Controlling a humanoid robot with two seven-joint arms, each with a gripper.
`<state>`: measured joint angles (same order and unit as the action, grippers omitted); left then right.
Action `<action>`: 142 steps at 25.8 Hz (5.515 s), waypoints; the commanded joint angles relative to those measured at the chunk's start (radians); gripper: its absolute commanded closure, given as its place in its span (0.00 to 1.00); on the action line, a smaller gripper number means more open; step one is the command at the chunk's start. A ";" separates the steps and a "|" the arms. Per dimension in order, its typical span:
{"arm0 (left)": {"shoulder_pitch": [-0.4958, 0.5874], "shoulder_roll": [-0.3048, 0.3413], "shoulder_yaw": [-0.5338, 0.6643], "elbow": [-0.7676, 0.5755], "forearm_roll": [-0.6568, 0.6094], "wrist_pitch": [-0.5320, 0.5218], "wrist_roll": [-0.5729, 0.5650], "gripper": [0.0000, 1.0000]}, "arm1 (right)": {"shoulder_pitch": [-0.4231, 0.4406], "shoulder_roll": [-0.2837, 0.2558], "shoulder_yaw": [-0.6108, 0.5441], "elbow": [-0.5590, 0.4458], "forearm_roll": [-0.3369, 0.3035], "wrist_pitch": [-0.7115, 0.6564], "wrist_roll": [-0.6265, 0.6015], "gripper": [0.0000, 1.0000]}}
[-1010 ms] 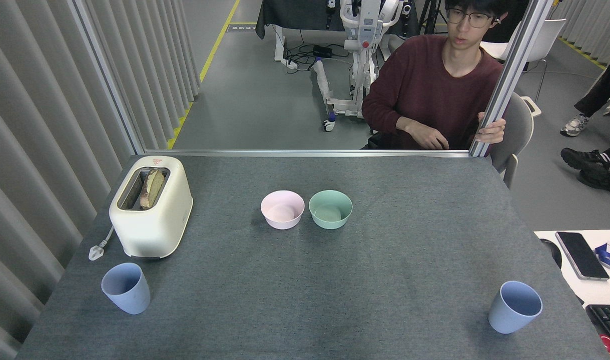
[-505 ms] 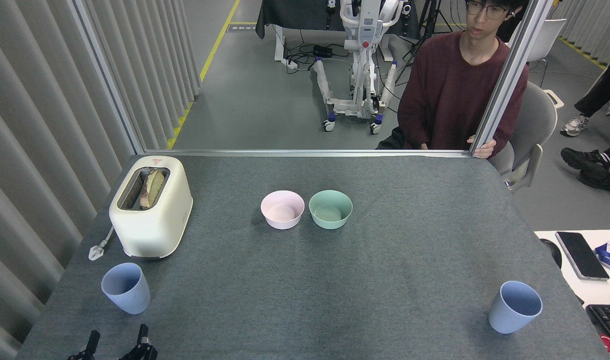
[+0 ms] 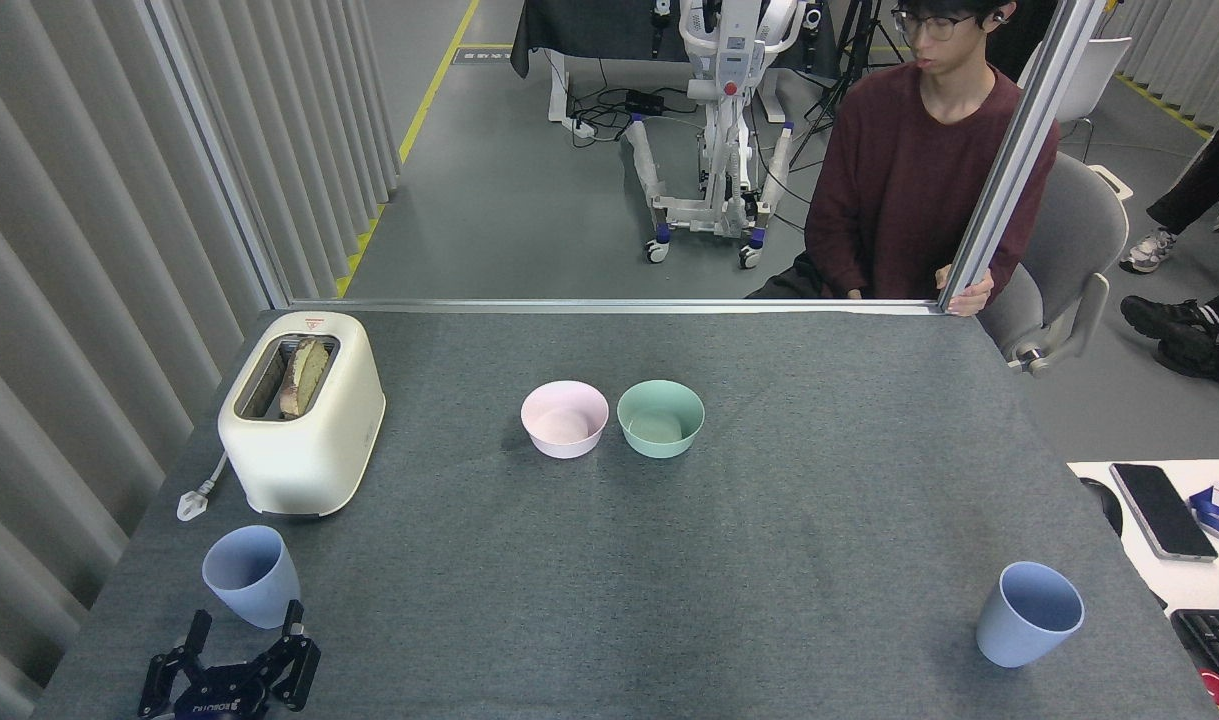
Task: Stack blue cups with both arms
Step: 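Reach the left gripper forward and grasp the blue cup nearest it, then carry the blue cup with the left gripper toward the table center, then set the blue cup down, open the left gripper and withdraw it, then reach the right gripper to the other blue cup and grasp it, then lift the blue cup with the right gripper and lower it into the first cup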
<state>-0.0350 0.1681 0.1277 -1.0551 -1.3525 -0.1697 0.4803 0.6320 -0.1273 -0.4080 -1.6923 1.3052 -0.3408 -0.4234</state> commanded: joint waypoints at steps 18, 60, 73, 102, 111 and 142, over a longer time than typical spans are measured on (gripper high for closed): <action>-0.273 0.002 -0.028 0.402 -0.022 0.036 0.090 0.01 | -0.003 -0.003 0.000 -0.001 0.037 -0.007 0.000 0.00; -0.111 -0.174 -0.724 0.069 -0.246 -0.113 0.132 0.00 | -0.020 0.002 0.021 -0.004 0.080 -0.009 -0.002 0.00; 0.147 -0.024 -0.467 -0.189 -0.211 -0.111 0.179 0.00 | -0.066 0.006 -0.005 0.057 0.066 0.016 0.002 0.00; 0.210 -0.010 -0.048 -0.146 0.072 -0.114 0.173 0.00 | -0.644 -0.140 0.091 0.622 0.109 0.117 0.051 0.00; 0.193 -0.005 -0.046 -0.112 0.062 -0.113 0.173 0.00 | -0.733 -0.172 0.092 0.735 0.138 0.109 0.046 0.48; 0.191 -0.004 -0.051 -0.117 0.056 -0.113 0.173 0.00 | -0.437 0.009 0.595 0.023 0.371 -0.104 0.117 0.65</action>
<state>0.1571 0.1640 0.0767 -1.1764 -1.2963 -0.2826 0.6534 0.1934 -0.1152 0.2034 -1.6756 1.6781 -0.4480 -0.3058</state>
